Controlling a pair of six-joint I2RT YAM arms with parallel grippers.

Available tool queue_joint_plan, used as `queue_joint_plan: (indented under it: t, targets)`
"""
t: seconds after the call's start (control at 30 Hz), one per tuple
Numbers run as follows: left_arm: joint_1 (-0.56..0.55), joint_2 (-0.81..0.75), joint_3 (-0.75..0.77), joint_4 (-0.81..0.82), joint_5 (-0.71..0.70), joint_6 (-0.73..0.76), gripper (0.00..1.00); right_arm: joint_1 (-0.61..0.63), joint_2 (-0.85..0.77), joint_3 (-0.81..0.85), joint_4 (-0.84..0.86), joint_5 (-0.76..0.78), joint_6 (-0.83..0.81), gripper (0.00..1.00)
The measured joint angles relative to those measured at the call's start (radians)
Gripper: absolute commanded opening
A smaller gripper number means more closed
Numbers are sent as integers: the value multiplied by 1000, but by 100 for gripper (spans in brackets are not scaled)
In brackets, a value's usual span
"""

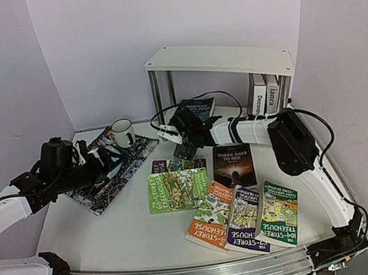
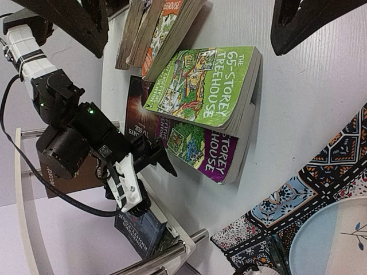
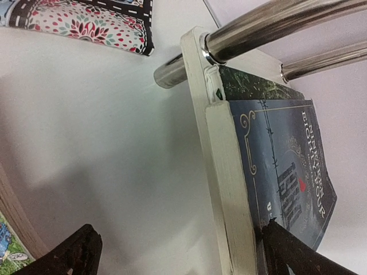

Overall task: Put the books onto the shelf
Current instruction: Adjust the book at the book pile on the shelf.

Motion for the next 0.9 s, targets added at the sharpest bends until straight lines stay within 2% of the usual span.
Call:
queue_joint_plan:
  t: [0.43,0.67,0.9]
  targets:
    - [0,0,0,0,0,7,100,0,-154,-140,4,-47,147,98]
    - [0,0,0,0,0,7,100,-11,-229,-215,15,-12,303,91]
    - [0,-3,0,0,0,7,100,-69,-246,-260,15,-30,456,96]
